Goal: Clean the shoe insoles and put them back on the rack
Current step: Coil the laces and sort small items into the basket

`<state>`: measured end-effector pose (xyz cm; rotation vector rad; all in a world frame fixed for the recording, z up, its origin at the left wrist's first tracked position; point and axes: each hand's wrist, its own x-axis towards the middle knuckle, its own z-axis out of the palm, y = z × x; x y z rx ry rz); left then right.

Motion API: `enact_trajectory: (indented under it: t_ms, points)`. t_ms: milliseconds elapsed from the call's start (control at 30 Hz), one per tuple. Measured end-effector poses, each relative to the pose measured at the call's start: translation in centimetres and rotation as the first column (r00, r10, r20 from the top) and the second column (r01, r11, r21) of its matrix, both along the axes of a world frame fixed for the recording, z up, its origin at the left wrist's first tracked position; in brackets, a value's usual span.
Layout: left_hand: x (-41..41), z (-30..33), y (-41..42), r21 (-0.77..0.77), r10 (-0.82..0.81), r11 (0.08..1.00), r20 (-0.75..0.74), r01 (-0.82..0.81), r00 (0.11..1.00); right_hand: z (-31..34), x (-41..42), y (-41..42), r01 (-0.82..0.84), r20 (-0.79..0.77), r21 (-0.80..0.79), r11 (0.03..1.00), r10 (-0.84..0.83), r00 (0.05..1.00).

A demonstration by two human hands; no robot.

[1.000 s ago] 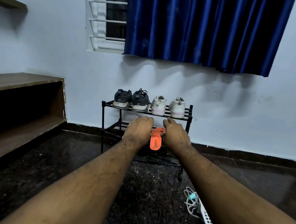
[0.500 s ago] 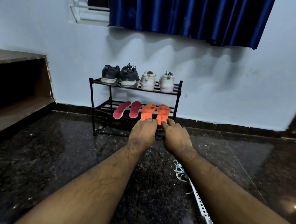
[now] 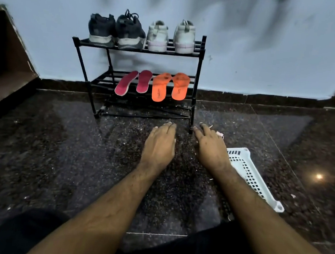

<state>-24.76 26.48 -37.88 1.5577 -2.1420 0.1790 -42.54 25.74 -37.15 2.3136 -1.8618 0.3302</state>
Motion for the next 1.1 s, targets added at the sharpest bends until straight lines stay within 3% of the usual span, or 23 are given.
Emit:
enact_trajectory:
  t_ms: [367,533,700,867,1100]
  points:
    - [-0.4,-8.9,-1.6,0.147,-0.152,0.980,0.127,0.132,0.980,-10.4,-1.2,-1.8,0.052,0.079,0.132,0.990,-0.063,0.995]
    - [-1.6,-12.6,-3.6,0.216,-0.159,0.965,0.027,0.150,0.987,-15.1,-0.7,-2.7,0.068,0.146,0.218,0.974,-0.101,0.984]
    - [-3.5,-15.7,-5.4,0.259,-0.175,0.944,-0.137,0.206,0.975,-17.3,-0.3,-4.9,0.146,0.243,0.388,0.910,-0.254,0.936]
    - [-4.7,-18.2,-6.5,0.291,-0.102,0.937,-0.301,0.194,0.948,-19.0,-1.0,-7.0,0.204,0.204,0.455,0.867,-0.324,0.924]
    - [-5.7,-19.7,-7.1,0.344,-0.034,0.919,-0.414,0.191,0.909,-19.5,-1.5,-7.9,0.107,0.253,0.364,0.925,-0.209,0.945]
